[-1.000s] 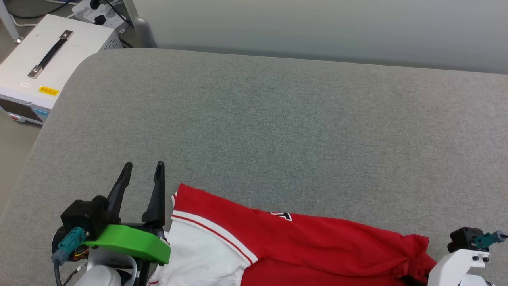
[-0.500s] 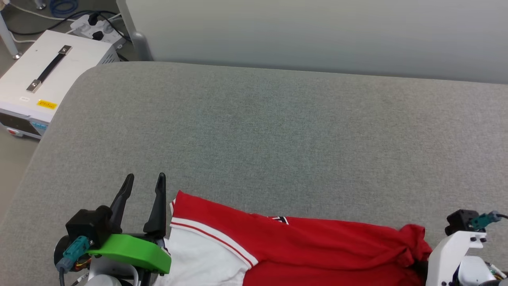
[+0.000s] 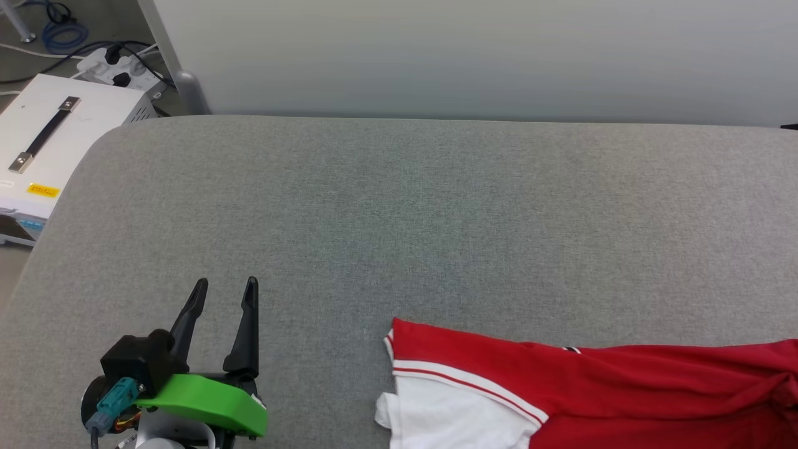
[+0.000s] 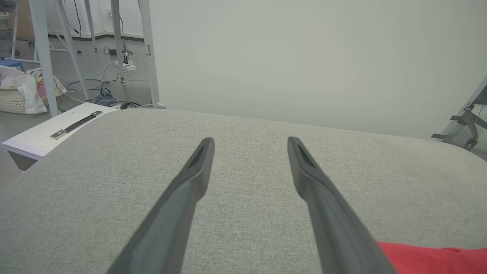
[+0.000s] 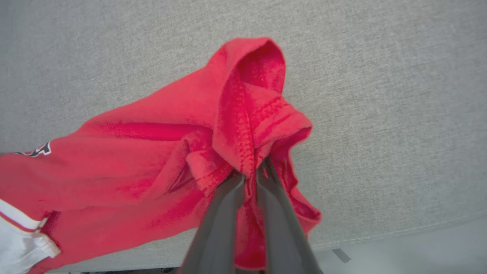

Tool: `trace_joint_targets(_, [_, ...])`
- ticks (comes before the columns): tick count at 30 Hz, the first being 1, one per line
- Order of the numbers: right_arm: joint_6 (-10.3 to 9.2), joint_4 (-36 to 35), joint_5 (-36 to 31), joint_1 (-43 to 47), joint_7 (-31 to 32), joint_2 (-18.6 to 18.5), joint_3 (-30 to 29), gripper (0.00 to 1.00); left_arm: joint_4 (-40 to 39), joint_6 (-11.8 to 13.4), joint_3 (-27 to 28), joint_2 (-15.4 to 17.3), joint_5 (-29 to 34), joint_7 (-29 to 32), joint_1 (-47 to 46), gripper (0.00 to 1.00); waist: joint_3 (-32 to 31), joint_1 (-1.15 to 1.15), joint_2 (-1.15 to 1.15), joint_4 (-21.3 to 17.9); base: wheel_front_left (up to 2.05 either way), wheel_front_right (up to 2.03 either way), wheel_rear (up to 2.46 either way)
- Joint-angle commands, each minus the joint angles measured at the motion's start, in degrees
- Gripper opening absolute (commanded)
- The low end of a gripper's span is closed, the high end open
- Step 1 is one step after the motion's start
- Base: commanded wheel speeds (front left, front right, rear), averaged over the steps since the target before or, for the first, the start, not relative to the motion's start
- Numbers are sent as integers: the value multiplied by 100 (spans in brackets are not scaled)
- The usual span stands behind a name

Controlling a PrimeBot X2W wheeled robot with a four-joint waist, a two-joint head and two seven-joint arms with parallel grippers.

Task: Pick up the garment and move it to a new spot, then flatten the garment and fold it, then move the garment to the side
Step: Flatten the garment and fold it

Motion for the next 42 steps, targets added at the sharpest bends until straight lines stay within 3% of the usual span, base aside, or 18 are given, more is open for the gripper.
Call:
trace_joint_targets(1, [-3,-65,-49,-112,88,-17,-197,0,1,32,3,-6,30,6,76,100,0,0,0,-39,0,0,0])
trace_joint_targets(6, [-3,-194,244,-307,653,486,-883,0,14,39,5,-25,18,1,99,100,-11,0,0,-123,0,0,0])
trace_joint_targets(10, [-3,-216,1149,-579,1539,1091,-1180,0,37,26,-16,-41,15,-2,102,100,-65,0,0,-134,0,0,0])
trace_joint_targets(15, [-3,125,2404,-627,2266,1224,-1078,0,62,-23,-100,-53,26,37,51,100,-134,0,0,-36,0,0,0])
trace_joint_targets(19, [-3,653,3430,-414,2149,1228,-323,0,76,-57,-168,-75,35,63,4,100,-155,0,0,113,0,0,0])
trace_joint_targets(26, [-3,952,4648,-90,1123,1229,1656,0,140,-159,-288,-166,27,87,-134,100,-54,0,0,450,0,0,0])
trace_joint_targets(34, [-3,1121,5210,-482,-214,1229,3357,0,288,-314,-342,-308,34,48,-387,100,253,0,0,692,0,0,0])
trace_joint_targets(37, [-3,1236,5035,-584,-599,1229,3598,0,340,-358,-337,-357,42,30,-449,100,328,0,0,715,0,0,0])
trace_joint_targets(38, [-3,1274,4954,-604,-703,1229,3649,12,358,-369,-332,-367,44,25,-460,100,343,0,0,715,0,0,0])
trace_joint_targets(39, [-3,1300,4884,-621,-823,1230,3696,74,378,-383,-325,-379,48,19,-472,100,361,0,0,714,0,0,0])
trace_joint_targets(40, [-3,1305,4860,-630,-944,1230,3721,100,398,-397,-320,-391,52,13,-481,100,374,0,0,713,0,0,0])
trace_joint_targets(42, [-3,1261,4861,-632,-1121,1230,3783,100,434,-417,-303,-406,56,4,-490,100,385,0,0,697,0,0,0])
